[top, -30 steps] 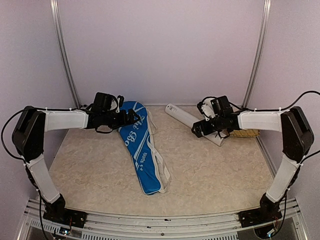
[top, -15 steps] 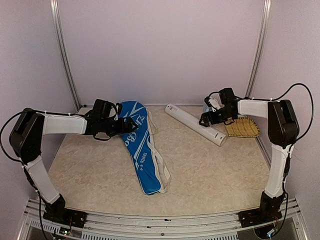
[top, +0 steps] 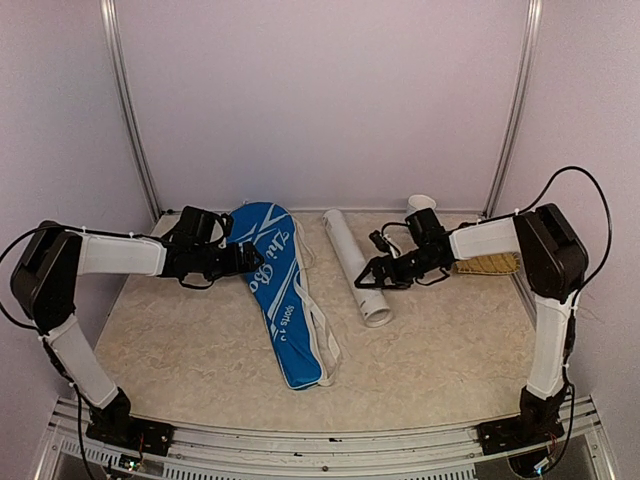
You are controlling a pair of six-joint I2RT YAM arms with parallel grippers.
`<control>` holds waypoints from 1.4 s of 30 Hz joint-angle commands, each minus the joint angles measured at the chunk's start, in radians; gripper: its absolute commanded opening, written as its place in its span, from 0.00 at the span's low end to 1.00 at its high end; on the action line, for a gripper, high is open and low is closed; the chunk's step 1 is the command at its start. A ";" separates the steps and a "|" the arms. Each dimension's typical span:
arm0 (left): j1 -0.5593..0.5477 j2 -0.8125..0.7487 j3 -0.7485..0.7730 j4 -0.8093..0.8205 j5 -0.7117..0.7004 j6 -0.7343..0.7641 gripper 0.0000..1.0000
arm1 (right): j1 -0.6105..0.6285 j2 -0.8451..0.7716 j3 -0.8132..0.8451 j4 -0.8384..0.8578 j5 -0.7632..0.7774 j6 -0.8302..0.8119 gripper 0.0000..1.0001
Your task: Pack up the badminton gear
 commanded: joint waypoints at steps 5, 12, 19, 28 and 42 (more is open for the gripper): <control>0.009 -0.015 -0.003 0.028 -0.001 -0.003 0.99 | 0.171 -0.009 -0.041 0.259 -0.036 0.196 1.00; 0.019 -0.031 0.003 0.020 0.010 0.012 0.99 | 0.171 -0.061 -0.070 0.256 0.070 0.143 1.00; 0.021 -0.054 0.000 0.030 0.012 0.015 0.99 | 0.171 -0.066 -0.056 0.262 0.088 0.127 1.00; 0.031 -0.101 -0.022 0.050 0.008 0.016 0.99 | 0.171 -0.079 -0.071 0.278 0.101 0.122 1.00; 0.082 -0.305 -0.087 0.038 -0.046 0.011 0.99 | 0.169 -0.410 -0.232 0.363 0.303 0.083 1.00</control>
